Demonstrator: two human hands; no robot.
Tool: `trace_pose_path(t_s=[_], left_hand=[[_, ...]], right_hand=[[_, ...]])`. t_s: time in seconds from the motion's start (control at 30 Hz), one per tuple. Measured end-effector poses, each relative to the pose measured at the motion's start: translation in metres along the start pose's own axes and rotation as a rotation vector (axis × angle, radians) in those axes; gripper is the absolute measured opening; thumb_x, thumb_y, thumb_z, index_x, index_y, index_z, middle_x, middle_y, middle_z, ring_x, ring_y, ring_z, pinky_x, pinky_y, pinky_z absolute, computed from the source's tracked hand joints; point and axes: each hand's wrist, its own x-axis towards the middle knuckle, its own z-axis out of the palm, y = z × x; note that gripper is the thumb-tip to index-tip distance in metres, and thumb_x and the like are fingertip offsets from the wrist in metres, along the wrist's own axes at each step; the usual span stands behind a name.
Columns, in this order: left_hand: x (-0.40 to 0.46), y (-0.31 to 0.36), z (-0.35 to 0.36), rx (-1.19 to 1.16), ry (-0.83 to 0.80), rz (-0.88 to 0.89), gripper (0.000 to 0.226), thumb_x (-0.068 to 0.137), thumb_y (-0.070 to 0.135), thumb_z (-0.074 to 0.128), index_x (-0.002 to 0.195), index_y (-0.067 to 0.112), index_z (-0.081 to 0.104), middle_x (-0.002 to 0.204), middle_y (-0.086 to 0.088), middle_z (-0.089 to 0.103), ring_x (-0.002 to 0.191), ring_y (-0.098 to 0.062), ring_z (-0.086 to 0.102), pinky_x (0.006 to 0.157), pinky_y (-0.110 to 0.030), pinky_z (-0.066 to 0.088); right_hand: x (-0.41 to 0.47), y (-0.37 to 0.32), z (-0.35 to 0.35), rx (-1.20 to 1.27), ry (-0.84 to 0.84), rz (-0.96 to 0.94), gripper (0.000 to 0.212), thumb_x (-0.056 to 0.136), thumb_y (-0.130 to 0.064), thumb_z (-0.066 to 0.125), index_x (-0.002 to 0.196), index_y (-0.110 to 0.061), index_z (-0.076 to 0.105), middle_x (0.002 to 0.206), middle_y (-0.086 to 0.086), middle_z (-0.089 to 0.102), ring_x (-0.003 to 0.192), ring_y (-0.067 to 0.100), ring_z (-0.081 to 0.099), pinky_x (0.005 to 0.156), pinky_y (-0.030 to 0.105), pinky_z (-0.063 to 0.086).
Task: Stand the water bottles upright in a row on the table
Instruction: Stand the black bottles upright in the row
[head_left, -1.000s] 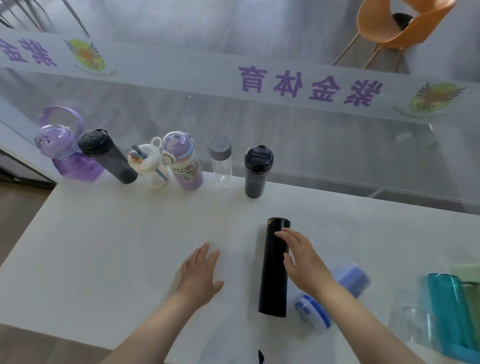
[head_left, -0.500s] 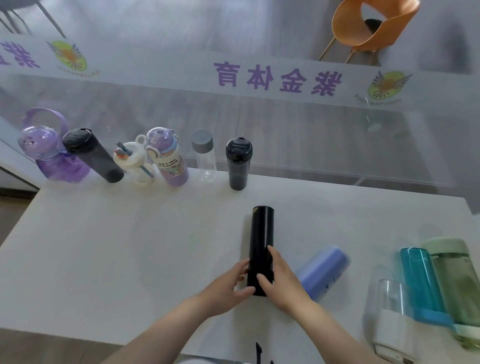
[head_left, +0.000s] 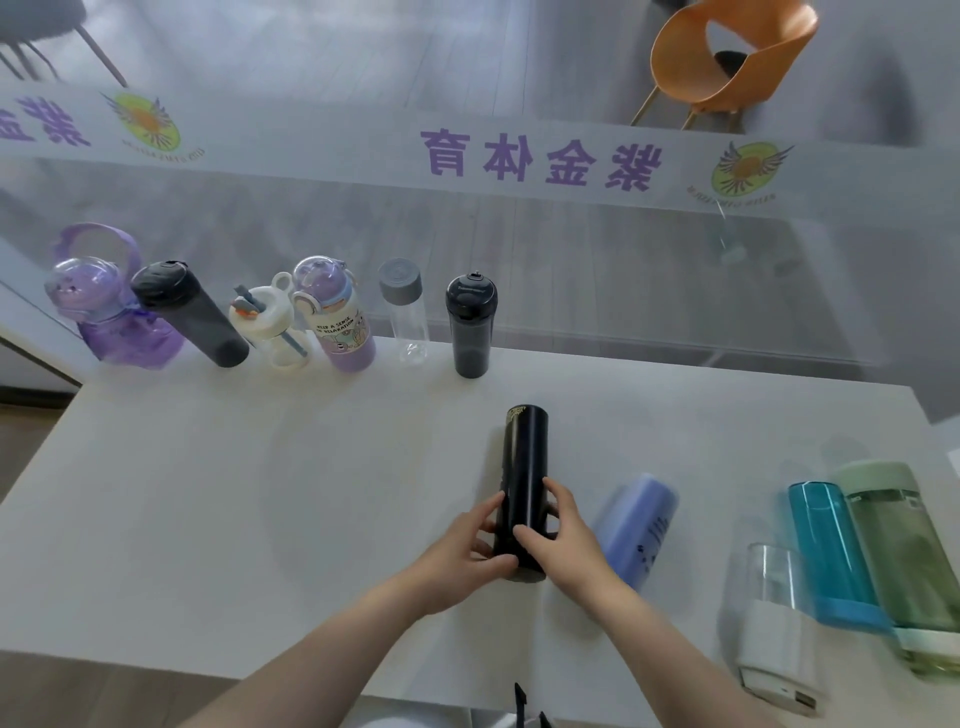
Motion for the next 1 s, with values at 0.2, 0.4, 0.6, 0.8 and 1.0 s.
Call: trace_pose_path(t_s=[0.2,0.4,0.6,0.8,1.0], left_hand=[[-0.011,0.024,-0.017,-0.043,0.074,0.067,0.067,0.080,0.048,0.066,0.140,0.029,0.043,0.105,0.003,0.057,0.092,-0.008,0.063,0.086,-0.023,0.051],[-0.011,0.062,-0.032,-0.105,0.230,0.073,0.032,0.092,0.046,0.054,0.105,0.021,0.068,0.094,-0.009,0.072,0.083,-0.021,0.070,0.082,-0.041,0.058],[0.004,0.091,-0.044,-0.038,0.251,0.003,0.057,0.092,0.058,0.042,0.090,0.008,0.068,0.082,-0.009,0.073,0.077,-0.027,0.070,0.080,-0.041,0.058],[0.025,0.109,-0.055,0.057,0.262,-0.051,0.068,0.088,0.071,0.032,0.096,0.012,0.066,0.088,-0.004,0.071,0.085,-0.024,0.069,0.085,-0.041,0.056],[0.028,0.112,-0.054,-0.084,0.294,0.054,0.042,0.092,0.060,0.040,0.114,0.027,0.055,0.108,0.009,0.062,0.103,-0.012,0.058,0.098,-0.044,0.048]], right_hand=[[-0.010,-0.016,-0.018,0.169,0.005,-0.053,0.030,0.081,-0.046,0.064,0.109,-0.046,0.053,0.119,-0.008,0.063,0.098,0.014,0.068,0.089,0.043,0.055],[-0.022,-0.050,-0.027,0.087,-0.007,-0.213,0.070,0.067,-0.070,0.058,0.127,-0.034,0.054,0.117,-0.015,0.062,0.088,0.014,0.070,0.087,0.044,0.056],[-0.007,-0.074,-0.034,-0.044,0.071,-0.241,0.044,0.081,-0.063,0.054,0.118,-0.040,0.055,0.112,-0.011,0.064,0.084,0.016,0.067,0.082,0.042,0.057],[0.015,-0.099,-0.040,-0.041,0.182,-0.260,0.031,0.091,-0.057,0.048,0.108,-0.031,0.052,0.099,-0.004,0.067,0.091,0.019,0.064,0.084,0.046,0.056],[0.020,-0.096,-0.041,-0.011,0.080,-0.284,0.032,0.092,-0.054,0.051,0.120,-0.039,0.048,0.116,-0.010,0.062,0.095,0.017,0.064,0.088,0.044,0.055]])
